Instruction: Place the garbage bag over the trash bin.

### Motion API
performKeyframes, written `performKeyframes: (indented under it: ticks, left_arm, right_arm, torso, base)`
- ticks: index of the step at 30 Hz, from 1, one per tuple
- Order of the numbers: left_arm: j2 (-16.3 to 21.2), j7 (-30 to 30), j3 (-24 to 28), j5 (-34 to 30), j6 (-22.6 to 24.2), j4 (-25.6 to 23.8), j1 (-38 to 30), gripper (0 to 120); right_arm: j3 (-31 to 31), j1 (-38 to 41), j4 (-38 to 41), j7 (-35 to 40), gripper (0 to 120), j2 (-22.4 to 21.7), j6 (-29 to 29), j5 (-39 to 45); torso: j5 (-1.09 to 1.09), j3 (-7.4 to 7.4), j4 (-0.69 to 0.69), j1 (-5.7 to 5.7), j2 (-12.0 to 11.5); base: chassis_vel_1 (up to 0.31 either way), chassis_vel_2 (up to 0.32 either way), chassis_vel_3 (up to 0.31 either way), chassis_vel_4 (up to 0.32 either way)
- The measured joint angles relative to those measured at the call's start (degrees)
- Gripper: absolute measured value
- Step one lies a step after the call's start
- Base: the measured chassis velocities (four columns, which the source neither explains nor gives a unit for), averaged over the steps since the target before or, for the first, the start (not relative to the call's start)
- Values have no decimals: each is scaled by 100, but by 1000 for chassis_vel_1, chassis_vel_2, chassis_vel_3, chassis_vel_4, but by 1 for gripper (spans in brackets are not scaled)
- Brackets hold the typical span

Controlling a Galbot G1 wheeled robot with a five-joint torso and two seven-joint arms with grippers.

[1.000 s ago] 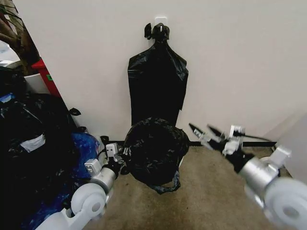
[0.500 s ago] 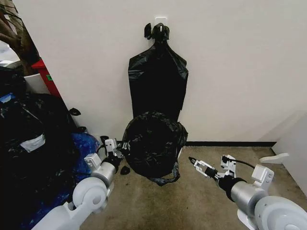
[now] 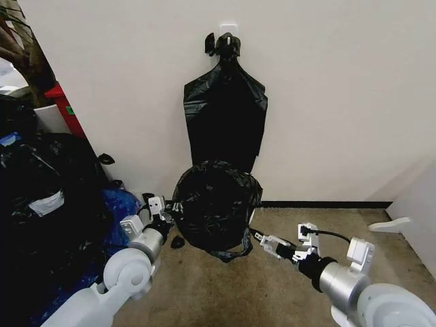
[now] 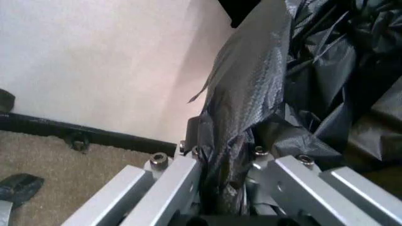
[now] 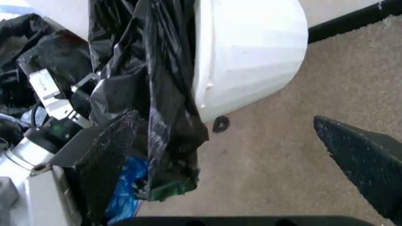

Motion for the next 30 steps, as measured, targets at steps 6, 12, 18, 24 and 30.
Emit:
performKeyframes:
  ticks: [6, 12, 18, 24, 30]
  left_arm:
    - [10, -45, -2, -32, 15, -136, 56, 2]
    - [8, -62, 27, -9, 20, -133, 58, 2]
    - [3, -123, 90, -18, 34, -137, -6, 2]
    - [21, -172, 81, -116, 87, -232, -19, 2]
    - [52, -223, 23, -250, 109, -361, -2, 2]
  right_arm:
    - [-22, 2, -4, -29, 100, -1, 55, -189]
    - [-41, 137, -6, 35, 100, -26, 18, 45]
    - [-138, 154, -8, 19, 100, -37, -8, -112]
    - [-142, 124, -8, -4, 100, -79, -50, -354]
    - [-87, 56, -9, -143, 100, -76, -3, -557]
  torso:
    - [0, 0, 0, 0, 0]
    - [0, 0, 2, 0, 0]
    - [0, 0, 0, 0, 0]
    - [0, 0, 0, 0, 0]
    - [0, 0, 0, 0, 0]
  base:
    - [0, 0, 0, 0]
    - [0, 0, 0, 0]
    - [0, 0, 0, 0]
    - [0, 0, 0, 0]
    - [0, 0, 0, 0]
